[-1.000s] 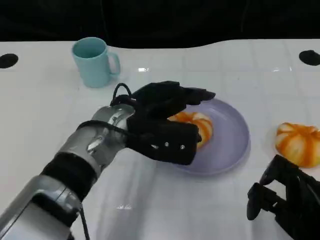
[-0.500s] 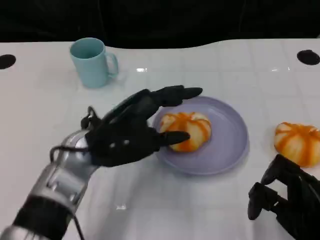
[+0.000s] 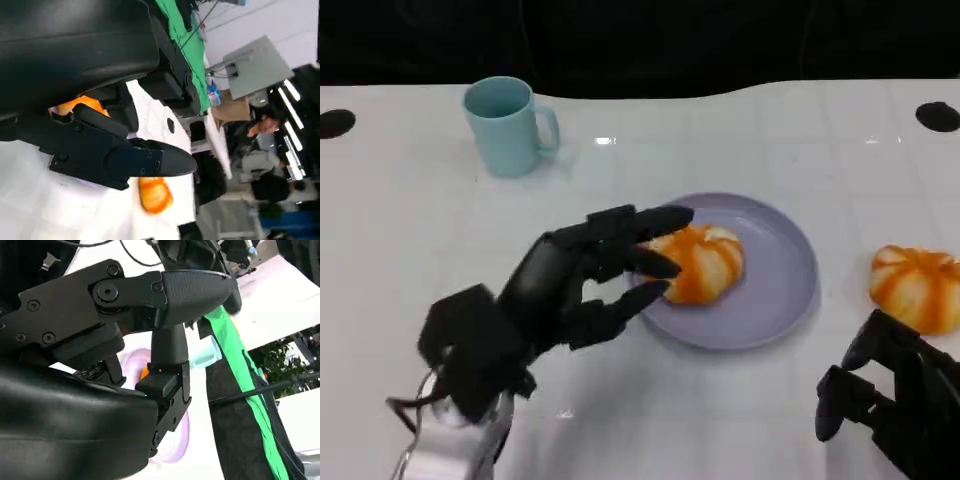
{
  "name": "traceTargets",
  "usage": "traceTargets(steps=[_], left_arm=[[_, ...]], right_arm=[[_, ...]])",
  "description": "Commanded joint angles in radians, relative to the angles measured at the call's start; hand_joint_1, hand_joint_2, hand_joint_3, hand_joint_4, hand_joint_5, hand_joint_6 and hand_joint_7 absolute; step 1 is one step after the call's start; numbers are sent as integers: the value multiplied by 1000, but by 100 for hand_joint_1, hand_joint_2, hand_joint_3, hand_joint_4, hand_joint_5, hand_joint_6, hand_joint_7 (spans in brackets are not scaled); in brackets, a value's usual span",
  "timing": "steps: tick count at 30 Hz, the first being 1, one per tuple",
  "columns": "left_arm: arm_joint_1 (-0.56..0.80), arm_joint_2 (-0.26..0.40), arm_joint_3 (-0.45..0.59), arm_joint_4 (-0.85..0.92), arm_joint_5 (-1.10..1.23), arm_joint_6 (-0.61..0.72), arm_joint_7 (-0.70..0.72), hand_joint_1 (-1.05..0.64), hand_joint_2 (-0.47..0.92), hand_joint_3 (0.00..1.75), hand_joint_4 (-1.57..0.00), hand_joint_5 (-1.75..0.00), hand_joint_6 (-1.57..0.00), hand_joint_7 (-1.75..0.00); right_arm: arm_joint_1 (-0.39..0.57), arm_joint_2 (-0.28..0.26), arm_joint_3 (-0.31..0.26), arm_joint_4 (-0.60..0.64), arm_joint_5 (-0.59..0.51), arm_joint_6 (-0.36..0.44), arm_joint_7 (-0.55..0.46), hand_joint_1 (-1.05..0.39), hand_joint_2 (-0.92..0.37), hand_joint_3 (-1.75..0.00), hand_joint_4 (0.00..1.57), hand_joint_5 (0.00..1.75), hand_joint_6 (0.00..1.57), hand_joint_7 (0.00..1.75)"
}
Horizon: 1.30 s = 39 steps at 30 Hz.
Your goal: Grasp the bread from the table and place it into the plate.
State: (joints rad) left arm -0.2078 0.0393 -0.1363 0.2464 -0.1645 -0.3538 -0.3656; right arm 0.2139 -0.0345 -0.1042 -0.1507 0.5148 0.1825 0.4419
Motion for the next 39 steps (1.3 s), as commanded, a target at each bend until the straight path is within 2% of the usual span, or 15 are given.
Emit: traceTargets(steps=[1, 5, 10, 11, 13, 17, 29, 39], left_arm=[[109, -46, 42, -68, -164, 45, -61, -62, 92, 34, -68, -123, -87, -45], [195, -84, 55, -162, -250, 152, -45, -65, 92, 30, -65, -146, -71, -94], [262, -115, 65, -228, -281, 213, -34, -66, 92, 32, -66, -160, -67, -116], [275, -118, 66, -240, -293, 227, -42, -63, 92, 34, -65, -169, -61, -132], [300, -123, 69, -261, -315, 257, -49, -62, 92, 35, -65, -173, -57, -142], [353, -132, 74, -287, -347, 293, -58, -58, 92, 42, -77, -175, -54, -170], [449, -134, 114, -304, -372, 319, -63, -56, 92, 46, -80, -175, -55, -175], [430, -128, 139, -251, -345, 286, -79, -55, 92, 47, -82, -175, -56, -175]], right_arm=[[8, -12, -7, -14, 13, 7, 5, -61, -92, -40, 73, 175, 57, 161], [10, -14, -6, -14, 10, 0, 9, -61, -92, -41, 73, 175, 56, 162], [11, -17, -6, -18, 14, 9, 10, -61, -92, -41, 73, 175, 56, 163], [12, -16, -5, -19, 14, 8, 10, -60, -92, -41, 74, 175, 56, 163], [12, -15, -5, -20, 14, 8, 9, -60, -92, -41, 74, 175, 56, 164], [14, -16, -3, -26, 10, 11, 4, -60, -92, -39, 74, 175, 57, 164], [15, -5, 1, -35, 6, 4, -6, -61, -92, -37, 74, 175, 59, 162], [12, -9, 1, -33, 9, 2, -1, -60, -92, -37, 75, 175, 60, 162]])
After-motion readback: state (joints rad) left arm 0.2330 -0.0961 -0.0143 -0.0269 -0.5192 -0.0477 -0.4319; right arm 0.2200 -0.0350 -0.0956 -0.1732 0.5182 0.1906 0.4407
